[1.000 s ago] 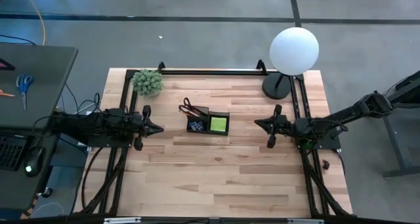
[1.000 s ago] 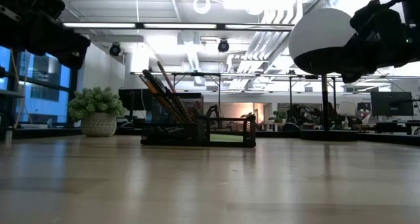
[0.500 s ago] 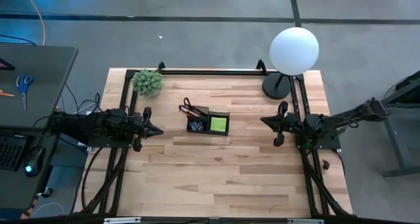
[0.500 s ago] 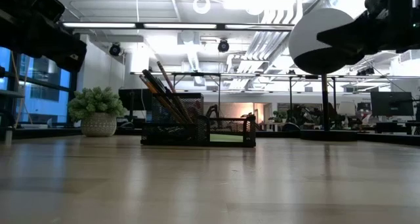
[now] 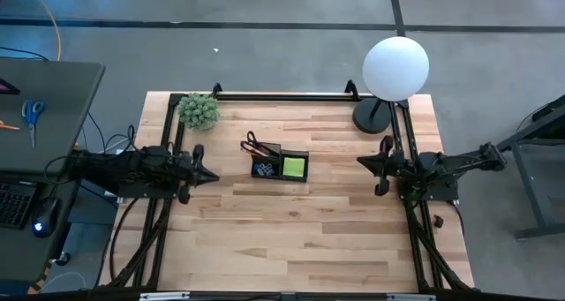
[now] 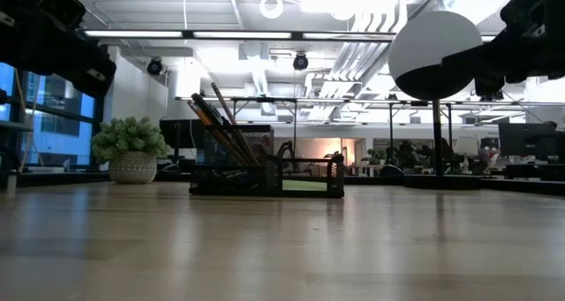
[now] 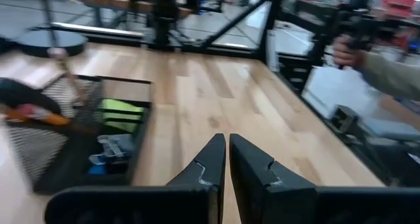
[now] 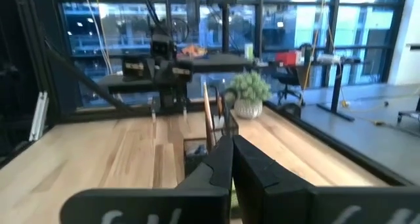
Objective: Pick and place office supplies into organizer
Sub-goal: Return to Home Position
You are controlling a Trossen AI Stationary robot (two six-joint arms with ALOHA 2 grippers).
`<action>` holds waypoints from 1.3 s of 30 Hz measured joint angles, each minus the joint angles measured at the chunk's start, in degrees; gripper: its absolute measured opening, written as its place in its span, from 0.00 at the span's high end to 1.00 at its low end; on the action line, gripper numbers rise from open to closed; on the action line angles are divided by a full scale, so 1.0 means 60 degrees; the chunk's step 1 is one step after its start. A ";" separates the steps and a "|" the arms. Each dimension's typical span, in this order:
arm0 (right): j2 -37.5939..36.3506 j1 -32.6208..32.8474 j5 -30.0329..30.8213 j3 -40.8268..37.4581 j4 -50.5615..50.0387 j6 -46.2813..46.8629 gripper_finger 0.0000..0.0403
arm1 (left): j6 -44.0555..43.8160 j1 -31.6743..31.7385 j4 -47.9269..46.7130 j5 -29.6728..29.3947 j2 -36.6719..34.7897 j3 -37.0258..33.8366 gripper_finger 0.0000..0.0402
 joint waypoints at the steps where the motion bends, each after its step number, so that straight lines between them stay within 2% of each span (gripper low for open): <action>1: -0.0215 0.0000 -0.0001 0.0000 -0.0054 -0.0116 1.00 | -0.0003 0.0000 -0.0001 -0.0236 0.0000 0.0000 0.97; 4: -0.0733 -0.0004 -0.0063 0.0000 -0.0091 -0.0402 1.00 | 0.0005 0.0000 0.0000 -0.0724 0.0000 0.0000 0.97; 7: -0.0724 -0.0010 -0.0080 0.0000 -0.0124 -0.0604 1.00 | 0.0010 0.0000 0.0046 -0.1129 0.0000 -0.0004 0.97; 13: -0.0589 -0.0007 -0.0176 0.0000 -0.0161 -0.0418 1.00 | 0.0550 0.0000 0.0959 -0.1149 0.0004 -0.0007 0.97; 19: -0.0585 -0.0007 0.0011 0.0000 -0.0150 -0.0435 1.00 | 0.0526 0.0000 0.0698 -0.2037 0.0016 -0.0007 0.97; 26: -0.0585 -0.0007 0.0022 0.0004 -0.0153 -0.0404 1.00 | 0.0595 0.0000 0.0051 -0.2059 0.0018 -0.0007 0.97; 39: -0.0581 -0.0007 0.0033 0.0000 -0.0157 -0.0402 1.00 | 0.0535 0.0000 0.0025 -0.2059 0.0018 -0.0007 0.97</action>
